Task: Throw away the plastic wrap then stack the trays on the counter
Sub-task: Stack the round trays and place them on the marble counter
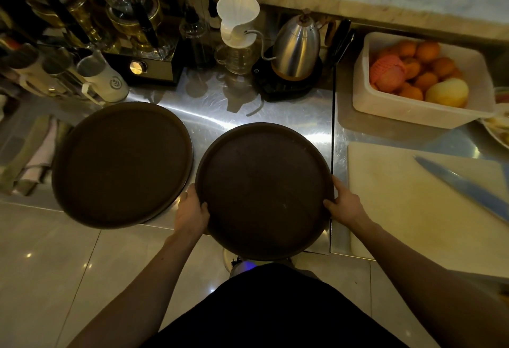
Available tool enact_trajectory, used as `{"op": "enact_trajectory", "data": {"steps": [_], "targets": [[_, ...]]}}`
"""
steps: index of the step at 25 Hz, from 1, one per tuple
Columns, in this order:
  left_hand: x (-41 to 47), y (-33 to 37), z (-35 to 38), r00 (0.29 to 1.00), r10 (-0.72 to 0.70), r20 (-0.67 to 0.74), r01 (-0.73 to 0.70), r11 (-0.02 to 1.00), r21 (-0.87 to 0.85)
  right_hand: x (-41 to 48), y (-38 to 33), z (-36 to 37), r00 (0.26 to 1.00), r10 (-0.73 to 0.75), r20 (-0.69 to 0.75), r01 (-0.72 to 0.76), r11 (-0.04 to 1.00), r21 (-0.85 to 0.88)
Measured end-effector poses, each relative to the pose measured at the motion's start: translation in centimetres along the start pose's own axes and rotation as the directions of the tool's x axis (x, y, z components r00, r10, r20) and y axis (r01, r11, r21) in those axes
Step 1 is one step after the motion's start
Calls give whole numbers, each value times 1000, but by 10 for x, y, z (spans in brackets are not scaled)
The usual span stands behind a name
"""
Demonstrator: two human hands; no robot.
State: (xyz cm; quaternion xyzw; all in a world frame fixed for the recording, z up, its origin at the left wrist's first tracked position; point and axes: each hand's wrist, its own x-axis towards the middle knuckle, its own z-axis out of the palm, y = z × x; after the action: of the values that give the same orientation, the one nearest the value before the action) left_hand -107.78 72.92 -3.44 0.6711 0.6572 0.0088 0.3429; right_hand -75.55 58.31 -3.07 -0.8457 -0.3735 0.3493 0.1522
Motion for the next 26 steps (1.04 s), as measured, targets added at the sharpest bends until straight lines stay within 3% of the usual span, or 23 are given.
{"op": "enact_trajectory", "data": {"steps": [11, 26], "targets": [[14, 4, -6, 1000, -1, -12, 2, 1000, 24, 3, -5, 9, 999, -5, -46, 4, 1000, -3], [-24, -8, -9, 979, 201, 30, -201, 979, 2, -42, -20, 28, 994, -29, -108, 22, 998, -64]]}}
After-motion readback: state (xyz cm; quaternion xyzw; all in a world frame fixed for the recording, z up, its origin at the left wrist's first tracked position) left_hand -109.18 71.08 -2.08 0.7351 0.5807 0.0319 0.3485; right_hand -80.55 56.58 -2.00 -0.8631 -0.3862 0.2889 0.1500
